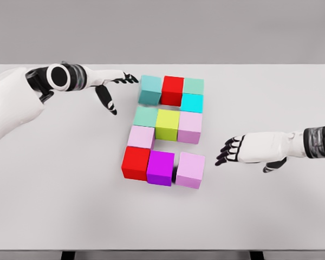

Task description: Assemble the squares on the desktop into the number 2

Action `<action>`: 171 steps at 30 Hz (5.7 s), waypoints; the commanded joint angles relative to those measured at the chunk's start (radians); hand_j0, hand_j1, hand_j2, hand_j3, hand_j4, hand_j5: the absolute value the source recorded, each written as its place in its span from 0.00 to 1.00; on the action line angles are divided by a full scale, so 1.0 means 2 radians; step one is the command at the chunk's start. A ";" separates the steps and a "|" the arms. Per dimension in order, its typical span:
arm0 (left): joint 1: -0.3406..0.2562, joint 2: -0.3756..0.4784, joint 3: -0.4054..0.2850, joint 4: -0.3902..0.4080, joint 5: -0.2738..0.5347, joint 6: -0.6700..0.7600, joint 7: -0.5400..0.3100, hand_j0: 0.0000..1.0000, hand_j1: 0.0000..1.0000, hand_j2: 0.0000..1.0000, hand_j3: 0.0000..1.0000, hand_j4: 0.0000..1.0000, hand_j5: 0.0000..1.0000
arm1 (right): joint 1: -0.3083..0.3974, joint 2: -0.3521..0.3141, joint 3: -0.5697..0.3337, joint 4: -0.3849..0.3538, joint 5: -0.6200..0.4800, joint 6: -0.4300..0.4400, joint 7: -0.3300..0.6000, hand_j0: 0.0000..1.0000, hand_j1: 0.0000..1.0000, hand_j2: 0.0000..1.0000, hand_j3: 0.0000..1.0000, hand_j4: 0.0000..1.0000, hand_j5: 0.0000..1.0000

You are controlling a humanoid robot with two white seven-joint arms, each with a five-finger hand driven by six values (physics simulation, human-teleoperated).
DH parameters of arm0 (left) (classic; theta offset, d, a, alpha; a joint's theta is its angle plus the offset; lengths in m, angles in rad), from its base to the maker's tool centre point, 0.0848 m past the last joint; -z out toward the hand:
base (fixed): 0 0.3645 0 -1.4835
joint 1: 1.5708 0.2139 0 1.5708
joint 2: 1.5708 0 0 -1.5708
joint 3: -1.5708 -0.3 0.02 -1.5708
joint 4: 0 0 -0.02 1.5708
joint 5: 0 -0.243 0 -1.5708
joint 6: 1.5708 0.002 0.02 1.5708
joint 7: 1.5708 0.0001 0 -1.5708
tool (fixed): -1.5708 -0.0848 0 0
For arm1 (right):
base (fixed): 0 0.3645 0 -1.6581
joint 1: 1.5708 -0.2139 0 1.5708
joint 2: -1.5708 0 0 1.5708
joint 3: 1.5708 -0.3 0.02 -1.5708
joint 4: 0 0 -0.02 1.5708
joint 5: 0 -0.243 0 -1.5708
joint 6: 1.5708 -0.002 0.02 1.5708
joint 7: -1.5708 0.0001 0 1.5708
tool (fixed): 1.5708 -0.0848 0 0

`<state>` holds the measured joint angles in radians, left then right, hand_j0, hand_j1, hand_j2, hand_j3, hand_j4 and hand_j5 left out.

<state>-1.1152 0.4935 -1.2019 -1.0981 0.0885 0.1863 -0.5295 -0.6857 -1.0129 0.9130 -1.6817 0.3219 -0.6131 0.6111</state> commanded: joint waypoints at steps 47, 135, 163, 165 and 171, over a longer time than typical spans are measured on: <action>-0.021 0.076 0.087 -0.056 -0.019 -0.014 -0.041 1.00 1.00 1.00 1.00 1.00 1.00 | -0.004 0.028 0.006 -0.034 -0.003 0.001 0.000 1.00 1.00 1.00 1.00 1.00 1.00; -0.012 -0.179 0.073 0.198 -0.098 0.007 0.058 0.54 0.54 0.54 0.54 0.54 0.54 | 0.000 0.016 -0.017 0.001 -0.004 0.001 0.000 1.00 1.00 1.00 1.00 1.00 1.00; -0.008 -0.184 0.072 0.198 -0.099 -0.004 0.057 0.94 0.94 0.94 0.94 0.94 0.94 | 0.000 0.016 -0.025 0.006 -0.004 0.001 0.000 1.00 1.00 1.00 1.00 1.00 1.00; -0.009 -0.184 0.071 0.198 -0.099 -0.004 0.057 0.95 0.95 0.95 0.95 0.95 0.95 | 0.000 0.016 -0.024 0.006 -0.003 0.001 0.000 1.00 1.00 1.00 1.00 1.00 1.00; -0.009 -0.175 0.072 0.195 -0.096 -0.004 0.057 1.00 1.00 1.00 1.00 1.00 1.00 | 0.000 0.016 -0.025 0.006 -0.004 0.001 0.000 1.00 1.00 1.00 1.00 1.00 1.00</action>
<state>-1.1351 0.1366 -1.0600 -0.7048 -0.1062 0.1787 -0.4161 -0.6857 -0.9793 0.8639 -1.6688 0.3208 -0.6133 0.6112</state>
